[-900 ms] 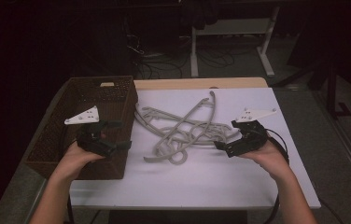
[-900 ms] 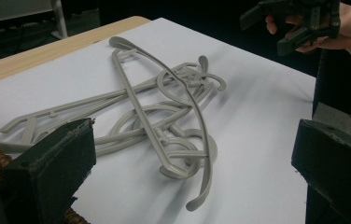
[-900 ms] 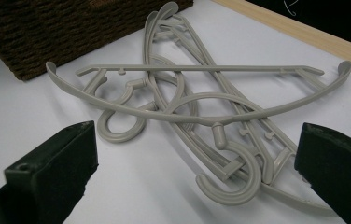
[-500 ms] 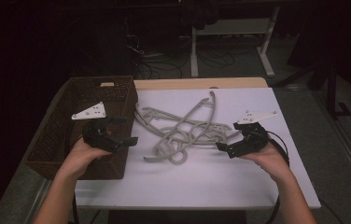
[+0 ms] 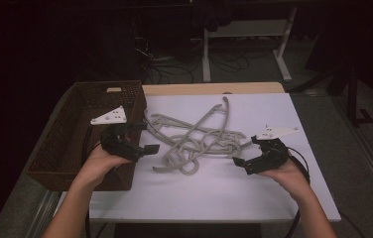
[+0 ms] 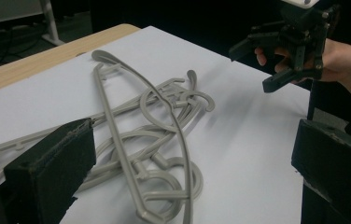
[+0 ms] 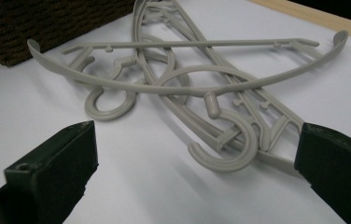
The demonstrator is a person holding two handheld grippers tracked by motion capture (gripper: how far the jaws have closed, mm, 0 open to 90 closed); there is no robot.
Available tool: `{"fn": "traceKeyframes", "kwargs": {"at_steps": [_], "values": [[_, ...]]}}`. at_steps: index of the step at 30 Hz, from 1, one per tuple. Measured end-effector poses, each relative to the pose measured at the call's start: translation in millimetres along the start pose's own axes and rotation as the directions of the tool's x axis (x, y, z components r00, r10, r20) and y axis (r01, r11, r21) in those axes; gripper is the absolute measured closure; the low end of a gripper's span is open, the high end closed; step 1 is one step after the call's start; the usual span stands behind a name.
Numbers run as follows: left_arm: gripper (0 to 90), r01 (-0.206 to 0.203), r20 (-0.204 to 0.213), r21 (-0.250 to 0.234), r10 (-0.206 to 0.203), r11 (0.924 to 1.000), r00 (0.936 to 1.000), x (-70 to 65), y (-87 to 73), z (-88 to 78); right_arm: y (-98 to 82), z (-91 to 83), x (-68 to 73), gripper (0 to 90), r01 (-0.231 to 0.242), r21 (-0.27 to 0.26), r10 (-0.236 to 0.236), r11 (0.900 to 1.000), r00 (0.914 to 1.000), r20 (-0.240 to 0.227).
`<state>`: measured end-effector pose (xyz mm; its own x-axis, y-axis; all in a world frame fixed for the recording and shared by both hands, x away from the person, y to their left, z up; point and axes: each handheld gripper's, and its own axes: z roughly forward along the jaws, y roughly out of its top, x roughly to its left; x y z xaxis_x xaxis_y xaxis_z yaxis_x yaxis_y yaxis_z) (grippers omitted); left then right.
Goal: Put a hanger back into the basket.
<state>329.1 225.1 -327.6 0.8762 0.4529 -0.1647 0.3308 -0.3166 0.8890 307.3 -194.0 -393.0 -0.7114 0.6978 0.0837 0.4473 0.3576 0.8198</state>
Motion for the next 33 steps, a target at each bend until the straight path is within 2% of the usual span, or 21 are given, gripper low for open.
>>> {"fn": "traceKeyframes", "kwargs": {"at_steps": [9,12,22,30,33], "values": [[0.0,-0.026,0.032,0.025,0.025,0.9993,0.9992,-11.9,10.7,31.2,-7.5,4.4,-0.9,0.0,0.009,0.026,-0.009,1.000,1.0000,0.003],[0.0,-0.034,0.042,0.035,0.033,0.9988,0.9986,-13.2,11.1,38.1,-7.9,4.3,-2.1,0.0,0.007,0.026,-0.007,1.000,1.0000,0.001],[0.0,-0.049,0.066,0.082,0.044,0.9954,0.9969,-14.7,12.3,76.6,-9.1,3.0,-5.4,0.0,0.005,0.022,-0.005,1.000,1.0000,-0.002],[0.1,-0.043,0.062,0.089,0.038,0.9951,0.9974,-12.5,9.9,97.7,-9.6,1.1,-7.7,0.0,0.002,0.014,-0.002,1.000,1.0000,-0.001],[2.6,-0.060,0.053,0.109,0.055,0.9922,0.9971,-14.0,6.3,105.5,-9.7,0.8,-8.6,0.0,0.001,0.014,-0.001,1.000,1.0000,0.002]]}}
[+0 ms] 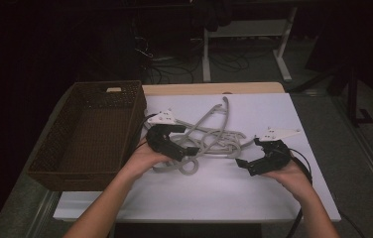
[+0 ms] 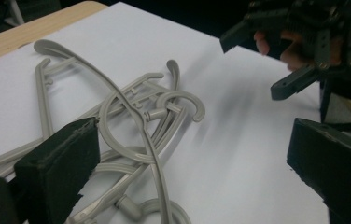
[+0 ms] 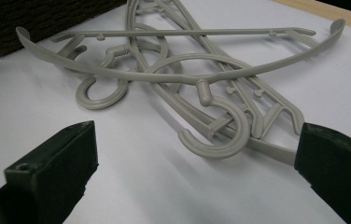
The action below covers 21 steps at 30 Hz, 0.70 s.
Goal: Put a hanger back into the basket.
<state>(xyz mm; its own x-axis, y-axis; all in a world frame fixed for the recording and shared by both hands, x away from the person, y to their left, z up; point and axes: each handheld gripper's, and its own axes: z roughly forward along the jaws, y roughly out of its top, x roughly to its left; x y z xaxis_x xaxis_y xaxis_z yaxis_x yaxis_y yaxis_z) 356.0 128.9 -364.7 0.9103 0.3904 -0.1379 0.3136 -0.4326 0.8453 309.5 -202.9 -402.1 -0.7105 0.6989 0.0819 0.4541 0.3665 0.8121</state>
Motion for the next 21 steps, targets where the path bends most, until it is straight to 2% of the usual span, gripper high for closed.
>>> {"fn": "traceKeyframes", "kwargs": {"at_steps": [5,7,11,15,18,21], "values": [[5.8,0.001,-0.012,0.028,-0.001,0.9996,0.9999,2.1,-5.1,11.4,-0.3,-0.7,-1.0,0.0,-0.004,0.001,0.004,1.000,1.0000,0.003],[7.3,-0.010,-0.029,0.048,0.011,0.9988,0.9995,2.3,-6.7,15.5,-0.2,-0.8,-1.2,0.0,-0.004,0.000,0.004,1.000,1.0000,0.004],[13.9,-0.008,-0.034,0.061,0.010,0.9981,0.9994,3.5,-10.1,22.2,-0.2,-0.4,-1.1,0.0,-0.003,0.001,0.003,1.000,1.0000,0.003],[21.6,-0.008,-0.057,0.098,0.014,0.9951,0.9983,5.6,-13.5,29.5,-0.1,0.0,-1.1,0.0,-0.002,0.002,0.002,1.000,1.0000,0.002],[30.0,0.004,-0.057,0.129,0.004,0.9916,0.9983,7.9,-16.5,35.1,-0.4,0.6,-1.5,0.0,-0.002,0.005,0.002,1.000,1.0000,0.002],[37.2,-0.006,-0.069,0.178,0.019,0.9839,0.9974,7.9,-19.0,41.9,-0.2,0.9,-1.3,0.0,-0.002,0.005,0.002,1.000,1.0000,0.000]]}}
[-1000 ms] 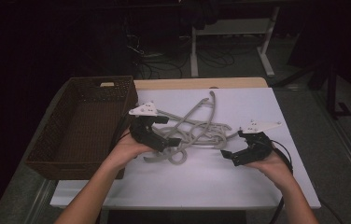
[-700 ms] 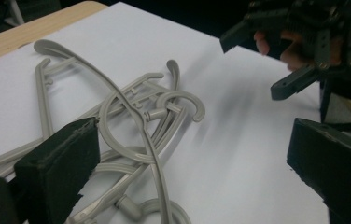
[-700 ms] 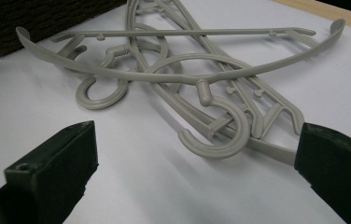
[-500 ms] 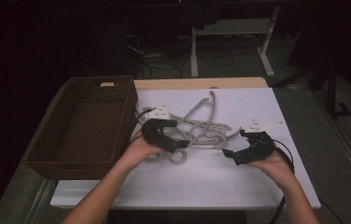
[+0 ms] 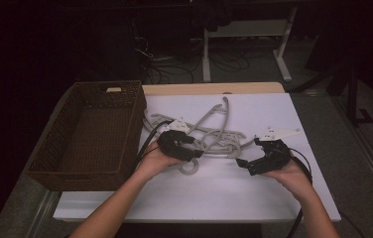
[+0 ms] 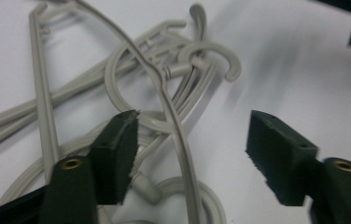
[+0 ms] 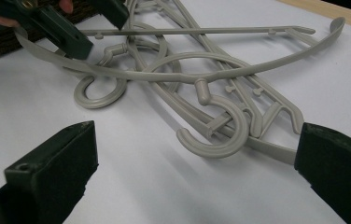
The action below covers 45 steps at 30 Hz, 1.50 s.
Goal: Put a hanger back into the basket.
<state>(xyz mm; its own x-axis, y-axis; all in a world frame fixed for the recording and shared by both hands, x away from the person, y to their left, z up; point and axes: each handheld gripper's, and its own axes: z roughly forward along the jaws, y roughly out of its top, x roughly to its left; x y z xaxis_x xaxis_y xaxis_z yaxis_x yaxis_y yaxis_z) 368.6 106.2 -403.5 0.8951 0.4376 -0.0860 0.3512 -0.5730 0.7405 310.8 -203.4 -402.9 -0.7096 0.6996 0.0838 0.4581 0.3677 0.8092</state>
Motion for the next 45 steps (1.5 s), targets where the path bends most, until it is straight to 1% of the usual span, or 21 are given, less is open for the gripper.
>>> {"fn": "traceKeyframes", "kwargs": {"at_steps": [5,7,9,11,13,15,16,19,23,24,25,26,27,31,36,37,39,40,41,44,45], "values": [[44.2,-0.012,-0.021,0.056,0.013,0.9984,0.9997,-1.1,-1.2,8.4,0.1,1.2,0.9,0.0,0.007,0.006,-0.007,1.000,1.0000,-0.002],[48.3,-0.006,-0.026,0.082,0.008,0.9966,0.9996,-1.2,-1.3,11.3,0.2,1.5,0.9,0.0,0.007,0.005,-0.006,1.000,1.0000,-0.003],[50.0,-0.002,-0.028,0.103,0.004,0.9946,0.9996,-1.4,-1.0,13.5,0.2,1.5,0.9,0.0,0.008,0.006,-0.008,1.000,1.0000,-0.002],[52.8,-0.006,-0.036,0.130,0.011,0.9915,0.9993,-1.5,-0.4,15.6,0.2,1.4,0.9,0.0,0.008,0.005,-0.008,1.000,1.0000,-0.003],[55.3,-0.006,-0.037,0.153,0.012,0.9882,0.9992,-1.1,0.3,17.9,0.3,1.2,0.8,0.0,0.006,0.004,-0.006,1.000,1.0000,-0.003],[57.3,0.004,-0.039,0.183,0.003,0.9831,0.9992,0.1,1.9,20.7,0.2,1.1,0.6,0.0,0.006,0.003,-0.006,1.000,1.0000,-0.004],[57.9,0.003,-0.037,0.202,0.005,0.9793,0.9993,0.5,2.9,22.8,0.1,1.1,0.4,0.0,0.005,0.003,-0.005,1.000,1.0000,-0.004],[60.0,0.000,-0.038,0.224,0.009,0.9745,0.9992,0.9,5.6,26.8,0.1,1.1,0.2,0.0,0.005,0.003,-0.005,1.000,1.0000,-0.004],[62.9,-0.019,-0.049,0.267,0.033,0.9635,0.9982,1.2,10.8,32.4,0.0,1.3,-0.1,0.0,0.004,0.005,-0.004,1.000,1.0000,-0.005],[64.4,-0.013,-0.045,0.273,0.026,0.9620,0.9986,1.3,11.7,33.9,0.0,1.3,-0.1,0.0,0.004,0.005,-0.004,1.000,1.0000,-0.005],[65.7,-0.013,-0.044,0.283,0.027,0.9590,0.9987,1.5,12.2,35.2,0.0,1.2,0.0,0.0,0.004,0.005,-0.004,1.000,1.0000,-0.006],[66.2,-0.017,-0.046,0.290,0.031,0.9568,0.9985,1.6,12.5,35.9,0.0,1.1,0.0,0.0,0.005,0.003,-0.005,1.000,1.0000,-0.006],[67.5,-0.013,-0.045,0.292,0.027,0.9562,0.9986,1.9,12.1,36.8,0.0,0.9,0.0,0.0,0.005,0.002,-0.005,1.000,1.0000,-0.006],[72.2,-0.010,-0.040,0.319,0.024,0.9476,0.9989,2.3,10.4,41.0,0.1,1.0,-0.2,0.0,0.005,0.000,-0.005,1.000,1.0000,-0.009],[77.9,-0.007,-0.047,0.337,0.024,0.9414,0.9986,3.2,9.3,45.6,0.3,1.9,0.6,0.0,0.010,0.003,-0.010,1.000,0.9999,-0.011],[78.6,-0.005,-0.053,0.341,0.024,0.9402,0.9983,3.3,9.4,45.7,0.3,1.9,0.7,0.0,0.010,0.003,-0.010,1.000,0.9999,-0.011],[79.9,-0.002,-0.072,0.344,0.028,0.9390,0.9970,3.7,9.9,45.0,0.3,1.9,0.6,0.0,0.010,0.003,-0.010,1.000,0.9999,-0.011],[80.5,0.002,-0.073,0.342,0.024,0.9398,0.9971,4.4,9.9,44.6,0.2,2.0,0.5,0.0,0.008,0.003,-0.008,1.000,0.9999,-0.011],[81.1,0.002,-0.073,0.346,0.024,0.9384,0.9970,5.4,9.8,43.9,0.2,2.0,0.5,0.0,0.008,0.003,-0.008,1.000,0.9999,-0.011],[81.6,0.002,-0.073,0.347,0.025,0.9379,0.9970,6.4,9.7,42.9,0.3,2.3,0.9,0.0,0.010,0.004,-0.010,1.000,0.9999,-0.012],[81.7,0.001,-0.074,0.344,0.026,0.9391,0.9969,6.2,9.8,42.5,0.3,2.4,1.1,0.0,0.011,0.005,-0.011,1.000,0.9999,-0.013]]}}
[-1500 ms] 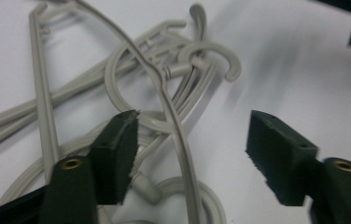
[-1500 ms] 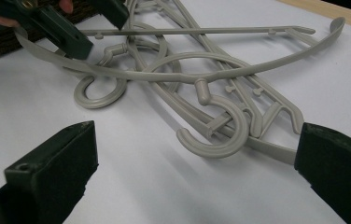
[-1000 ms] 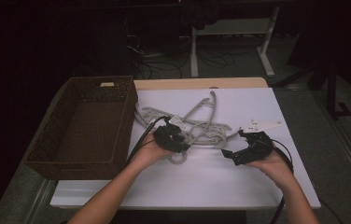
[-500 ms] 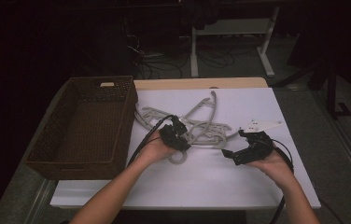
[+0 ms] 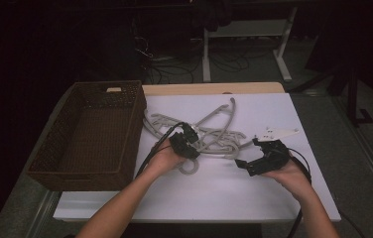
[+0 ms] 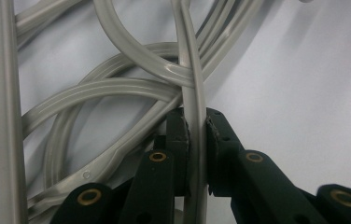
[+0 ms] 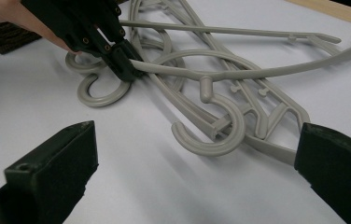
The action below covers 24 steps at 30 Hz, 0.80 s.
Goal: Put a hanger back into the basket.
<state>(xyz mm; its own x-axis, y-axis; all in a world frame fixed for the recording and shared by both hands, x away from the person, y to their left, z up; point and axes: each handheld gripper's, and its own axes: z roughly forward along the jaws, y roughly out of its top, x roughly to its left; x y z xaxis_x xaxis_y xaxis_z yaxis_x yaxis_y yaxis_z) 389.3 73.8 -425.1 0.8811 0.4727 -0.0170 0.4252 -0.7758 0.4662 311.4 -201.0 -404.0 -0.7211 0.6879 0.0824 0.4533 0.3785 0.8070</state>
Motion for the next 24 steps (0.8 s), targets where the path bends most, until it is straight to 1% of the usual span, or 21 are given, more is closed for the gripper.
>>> {"fn": "traceKeyframes", "kwargs": {"at_steps": [3,6,7,9,11,14,16,20,21,22,24], "values": [[81.9,0.002,-0.001,-0.012,-0.002,0.9999,1.0000,-0.1,0.1,-3.2,0.0,-0.2,-0.2,0.0,0.001,-0.002,-0.001,1.000,1.0000,0.000],[82.0,0.007,-0.004,-0.039,-0.007,0.9992,1.0000,0.9,0.5,-10.6,-0.3,-1.0,-0.9,0.0,-0.003,-0.003,0.003,1.000,1.0000,0.001],[82.1,0.019,-0.005,-0.053,-0.020,0.9984,0.9998,1.0,0.7,-13.3,-0.4,-1.2,-1.1,0.0,-0.002,-0.004,0.002,1.000,1.0000,0.001],[82.1,0.027,-0.009,-0.067,-0.028,0.9974,0.9996,2.8,1.5,-20.2,-0.4,-2.0,-1.4,0.0,-0.006,-0.007,0.006,1.000,1.0000,0.002],[82.2,0.040,-0.009,-0.086,-0.041,0.9955,0.9991,4.9,2.4,-27.8,-0.5,-2.7,-1.7,0.0,-0.008,-0.009,0.008,1.000,1.0000,0.003],[82.2,0.050,-0.019,-0.109,-0.052,0.9927,0.9984,7.7,4.1,-39.7,-0.7,-3.5,-2.2,0.0,-0.007,-0.012,0.007,1.000,1.0000,0.004],[82.2,0.059,-0.025,-0.132,-0.062,0.9896,0.9977,9.3,4.7,-47.5,-1.1,-4.1,-2.7,0.0,-0.009,-0.014,0.009,1.000,1.0000,0.005],[82.2,0.065,-0.038,-0.171,-0.073,0.9831,0.9966,11.5,5.8,-63.7,-2.1,-4.1,-3.5,0.0,-0.013,-0.012,0.013,1.000,0.9999,0.008],[82.3,0.065,-0.038,-0.171,-0.073,0.9831,0.9966,11.5,5.8,-63.7,-2.4,-3.9,-3.8,0.0,-0.014,-0.013,0.014,1.000,0.9999,0.008],[82.3,0.064,-0.046,-0.181,-0.073,0.9815,0.9962,11.6,6.6,-71.2,-2.7,-3.7,-4.0,0.0,-0.014,-0.013,0.014,1.000,0.9999,0.008],[82.3,0.063,-0.046,-0.194,-0.073,0.9790,0.9963,12.1,7.4,-80.2,-3.7,-3.3,-4.4,0.0,-0.017,-0.011,0.017,1.000,0.9998,0.009]]}}
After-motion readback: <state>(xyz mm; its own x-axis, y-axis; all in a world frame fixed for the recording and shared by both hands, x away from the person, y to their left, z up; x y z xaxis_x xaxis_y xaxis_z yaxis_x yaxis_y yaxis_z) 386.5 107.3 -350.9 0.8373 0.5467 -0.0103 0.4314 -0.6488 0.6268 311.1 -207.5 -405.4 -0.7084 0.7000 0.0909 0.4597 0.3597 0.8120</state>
